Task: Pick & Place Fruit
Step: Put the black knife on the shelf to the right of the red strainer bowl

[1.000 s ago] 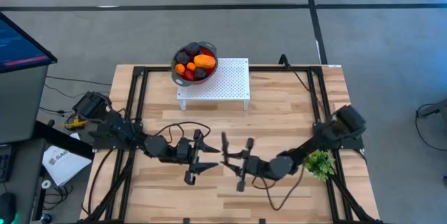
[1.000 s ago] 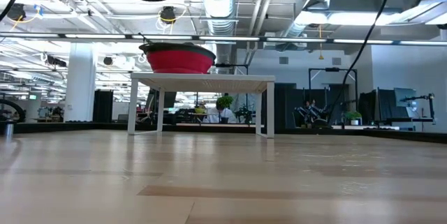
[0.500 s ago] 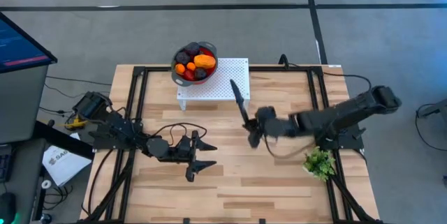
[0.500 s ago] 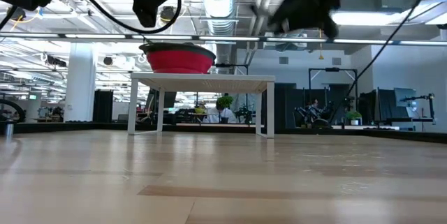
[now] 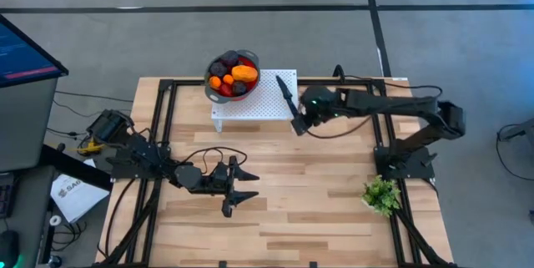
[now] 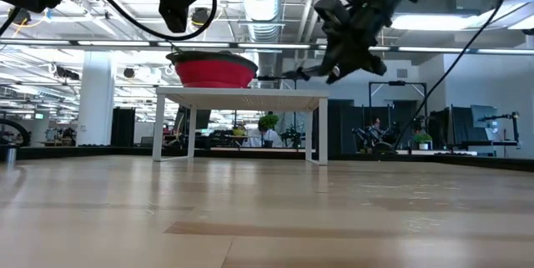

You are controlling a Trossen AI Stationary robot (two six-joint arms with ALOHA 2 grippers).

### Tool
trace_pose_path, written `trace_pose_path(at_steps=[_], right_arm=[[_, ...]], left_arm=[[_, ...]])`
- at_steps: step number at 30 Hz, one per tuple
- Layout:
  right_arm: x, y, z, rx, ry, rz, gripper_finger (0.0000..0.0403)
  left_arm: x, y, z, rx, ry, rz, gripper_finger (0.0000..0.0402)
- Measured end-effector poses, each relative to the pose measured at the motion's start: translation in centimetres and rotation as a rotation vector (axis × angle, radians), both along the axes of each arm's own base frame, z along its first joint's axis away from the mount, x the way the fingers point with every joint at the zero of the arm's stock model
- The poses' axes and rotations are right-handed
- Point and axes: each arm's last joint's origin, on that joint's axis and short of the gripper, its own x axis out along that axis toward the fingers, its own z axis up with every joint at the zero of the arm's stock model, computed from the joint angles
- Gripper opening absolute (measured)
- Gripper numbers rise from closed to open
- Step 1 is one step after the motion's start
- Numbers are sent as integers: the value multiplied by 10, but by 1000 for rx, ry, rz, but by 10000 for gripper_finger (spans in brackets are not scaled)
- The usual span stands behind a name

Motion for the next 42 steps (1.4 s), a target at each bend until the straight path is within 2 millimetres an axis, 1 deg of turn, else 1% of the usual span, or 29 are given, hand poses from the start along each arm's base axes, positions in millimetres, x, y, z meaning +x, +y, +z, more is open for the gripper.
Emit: trace_pose_path(at_steps=[3, 6, 10, 15, 20, 22, 27, 33, 37, 40, 42], right_arm=[[14, -7, 14, 2, 60, 16, 90], [28, -15, 21, 21, 153, 21, 98], [50, -26, 25, 39, 248, 32, 111], [74, -37, 21, 51, 346, 65, 102], [89, -43, 21, 43, 348, 74, 98], [91, -44, 20, 42, 346, 72, 104], [88, -54, 22, 46, 331, 38, 120], [84, -67, 22, 43, 326, 4, 118], [84, -72, 23, -7, 325, -2, 117], [79, -72, 30, -32, 314, 12, 117], [74, -70, 39, -58, 308, 43, 118]], left_arm=[[0, 0, 0, 0, 0, 0, 222], [0, 0, 0, -1, 0, 1, 222], [0, 0, 0, 0, 1, 3, 222], [0, 0, 0, -1, 3, 4, 222], [0, 0, -1, -5, 6, 4, 222], [0, 0, -1, -5, 6, 4, 222], [0, 0, -1, -5, 6, 5, 222], [0, 0, -1, -6, 6, 6, 222], [0, 0, -1, -6, 6, 6, 222], [0, 0, -1, -6, 6, 6, 222], [0, 0, -1, -6, 6, 6, 222]])
